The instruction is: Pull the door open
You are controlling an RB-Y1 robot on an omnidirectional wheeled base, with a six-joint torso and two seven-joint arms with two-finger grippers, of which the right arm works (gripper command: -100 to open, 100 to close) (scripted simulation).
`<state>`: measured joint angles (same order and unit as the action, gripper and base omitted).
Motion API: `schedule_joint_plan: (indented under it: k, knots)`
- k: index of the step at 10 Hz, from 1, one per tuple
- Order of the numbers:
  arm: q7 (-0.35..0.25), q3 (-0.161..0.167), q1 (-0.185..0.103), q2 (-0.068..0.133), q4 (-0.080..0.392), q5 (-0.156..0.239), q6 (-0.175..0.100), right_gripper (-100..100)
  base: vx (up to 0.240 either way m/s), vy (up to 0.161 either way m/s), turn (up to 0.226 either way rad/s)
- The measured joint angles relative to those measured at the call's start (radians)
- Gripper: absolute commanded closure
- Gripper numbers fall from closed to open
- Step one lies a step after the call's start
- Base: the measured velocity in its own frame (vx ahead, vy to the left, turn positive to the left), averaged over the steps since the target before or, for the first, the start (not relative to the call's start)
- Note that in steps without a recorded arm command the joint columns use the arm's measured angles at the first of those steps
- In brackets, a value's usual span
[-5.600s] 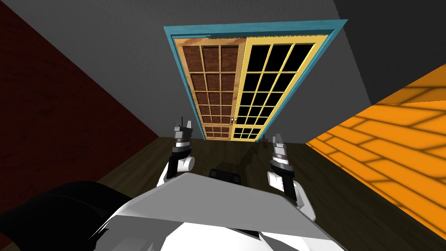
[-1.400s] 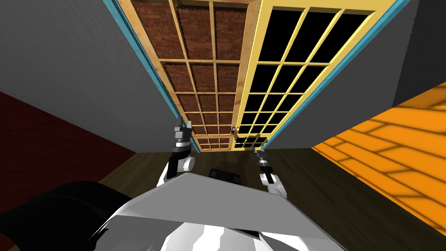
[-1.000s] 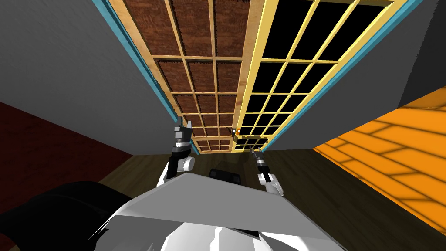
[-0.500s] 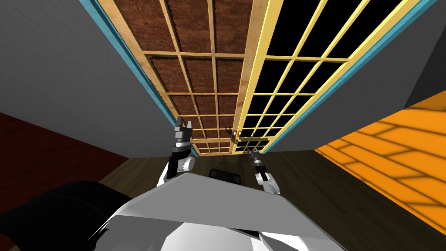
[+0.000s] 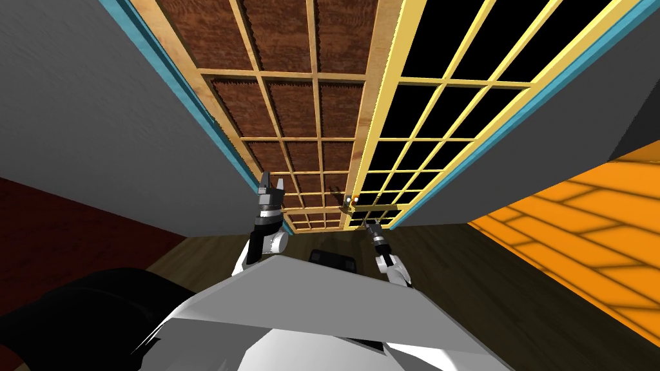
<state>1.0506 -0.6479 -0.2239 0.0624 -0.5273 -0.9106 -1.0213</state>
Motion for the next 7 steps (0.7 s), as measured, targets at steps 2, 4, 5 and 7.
schedule_joint_plan:
  k: [2,4,5,7]
  knots:
    - [0.027,-0.012,-0.020,0.000,0.044,-0.014,-0.013,-100,0.125,0.046,-0.006]
    - [0.034,-0.016,-0.019,-0.020,0.034,-0.043,-0.014,-100,0.142,0.032,0.001]
    - [0.042,-0.021,-0.030,-0.017,0.054,-0.045,-0.017,-100,0.038,-0.002,0.002]
    - [0.059,-0.027,-0.043,-0.011,0.085,-0.042,-0.028,-100,-0.038,-0.008,-0.004]
